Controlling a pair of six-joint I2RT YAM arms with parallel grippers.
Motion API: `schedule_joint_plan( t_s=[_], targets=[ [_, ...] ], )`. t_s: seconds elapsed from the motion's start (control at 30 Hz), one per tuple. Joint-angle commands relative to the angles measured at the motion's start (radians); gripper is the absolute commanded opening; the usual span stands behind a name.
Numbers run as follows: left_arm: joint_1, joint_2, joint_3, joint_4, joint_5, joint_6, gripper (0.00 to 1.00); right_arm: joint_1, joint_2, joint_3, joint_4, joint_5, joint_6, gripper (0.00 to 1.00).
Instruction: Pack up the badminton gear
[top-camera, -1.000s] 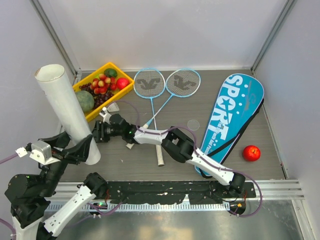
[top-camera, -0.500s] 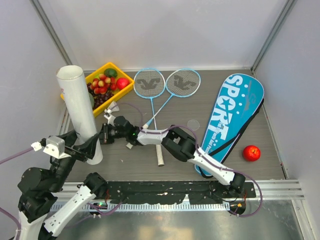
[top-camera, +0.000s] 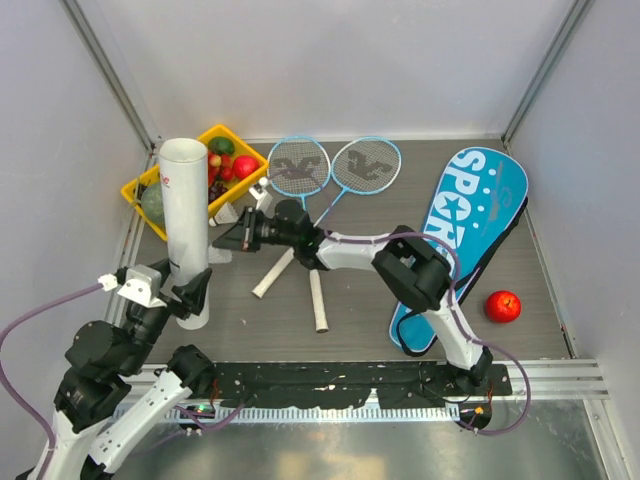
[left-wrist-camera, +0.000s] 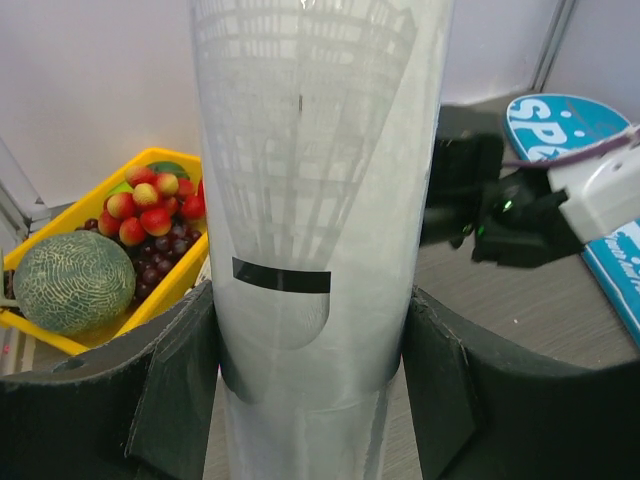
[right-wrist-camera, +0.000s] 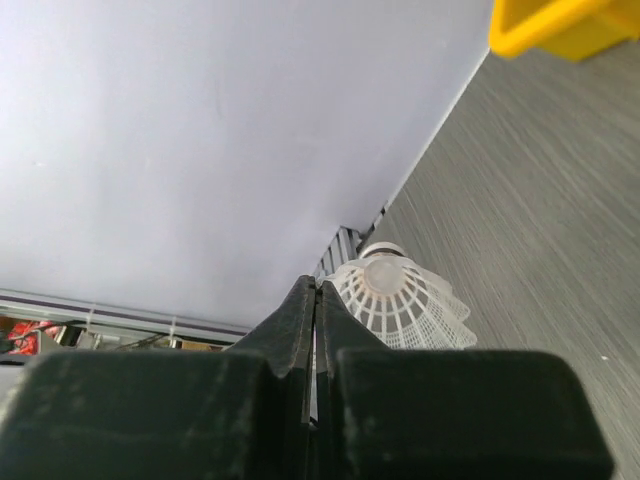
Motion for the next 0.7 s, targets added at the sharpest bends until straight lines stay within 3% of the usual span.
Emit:
schedule_joint_plan(
  t_s=[0.0, 0.17, 0.3, 0.67],
  targets=[
    [0.003, -0.003, -0.021, 0.065, -0.007, 0.036, 0.20, -0.050, -0.158, -0.121, 0.082, -0.001, -0.029, 0.05],
    [0.003, 0.003, -0.061, 0.038, 0.037, 0.077, 0.21, -0.131, -0.344, -0.302, 0.030, 0.022, -0.076, 0.05],
    [0.003, 0.021, -0.110, 0.007, 0.218, 0.199, 0.20, -0.207, -0.519, -0.443, -0.103, 0.061, -0.153, 0.05],
    [0.003, 0.124, -0.169, -0.031, 0.380, 0.362, 0.18, -0.323, -0.923, -0.476, -0.629, 0.162, -0.500, 0.05]
  ],
)
